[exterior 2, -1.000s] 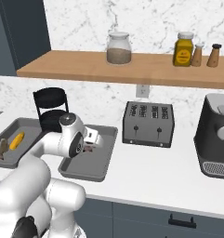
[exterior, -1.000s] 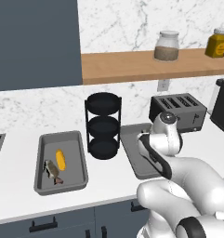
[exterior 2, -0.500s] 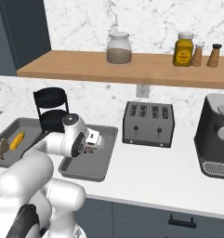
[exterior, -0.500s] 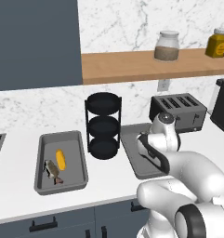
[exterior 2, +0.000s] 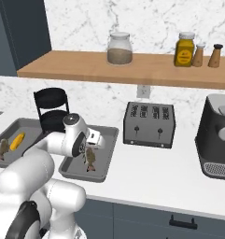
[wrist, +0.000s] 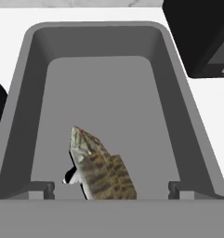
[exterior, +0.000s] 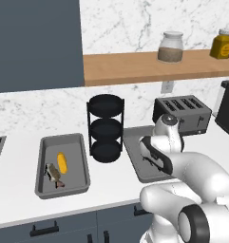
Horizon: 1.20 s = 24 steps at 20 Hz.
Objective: Place one corn and one fish in each tupperware on the nearby counter, to pack two identical lunches.
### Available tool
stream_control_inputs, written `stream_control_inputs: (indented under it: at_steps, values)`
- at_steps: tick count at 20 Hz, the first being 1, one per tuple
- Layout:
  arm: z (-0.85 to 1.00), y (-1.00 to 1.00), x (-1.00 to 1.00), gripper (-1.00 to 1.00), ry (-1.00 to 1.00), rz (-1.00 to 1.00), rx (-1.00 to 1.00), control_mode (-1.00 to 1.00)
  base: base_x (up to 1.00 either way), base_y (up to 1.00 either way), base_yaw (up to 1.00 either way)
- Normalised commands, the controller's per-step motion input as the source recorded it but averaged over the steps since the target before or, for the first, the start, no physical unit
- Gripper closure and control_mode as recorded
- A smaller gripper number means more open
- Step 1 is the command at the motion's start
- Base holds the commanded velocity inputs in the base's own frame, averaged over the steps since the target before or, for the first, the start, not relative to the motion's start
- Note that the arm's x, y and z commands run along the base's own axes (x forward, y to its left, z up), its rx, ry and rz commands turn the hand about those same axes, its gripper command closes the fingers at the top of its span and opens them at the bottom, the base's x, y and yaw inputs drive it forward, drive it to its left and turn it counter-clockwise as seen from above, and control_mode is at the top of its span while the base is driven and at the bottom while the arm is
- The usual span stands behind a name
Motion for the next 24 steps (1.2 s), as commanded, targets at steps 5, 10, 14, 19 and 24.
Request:
stream_control_inputs:
  at_steps: [5, 10, 14, 19, 24]
  values:
    - [0.09, 0.0, 0.01, -1.0, 0.02, 0.0, 0.0, -1.0, 0.0, 0.0, 0.0]
    - [0.42, -0.06, -0.53, -1.0, 0.01, 0.0, 0.0, -1.0, 0.0, 0.0, 0.0]
    - [0.54, -0.01, -1.0, -1.0, -0.04, 0.0, 0.0, -1.0, 0.0, 0.0, 0.0]
    - [0.69, 0.0, -1.0, -1.0, -0.03, 0.0, 0.0, -1.0, 0.0, 0.0, 0.0]
    - [0.75, 0.01, -0.91, -1.0, -0.06, 0.0, 0.0, -1.0, 0.0, 0.0, 0.0]
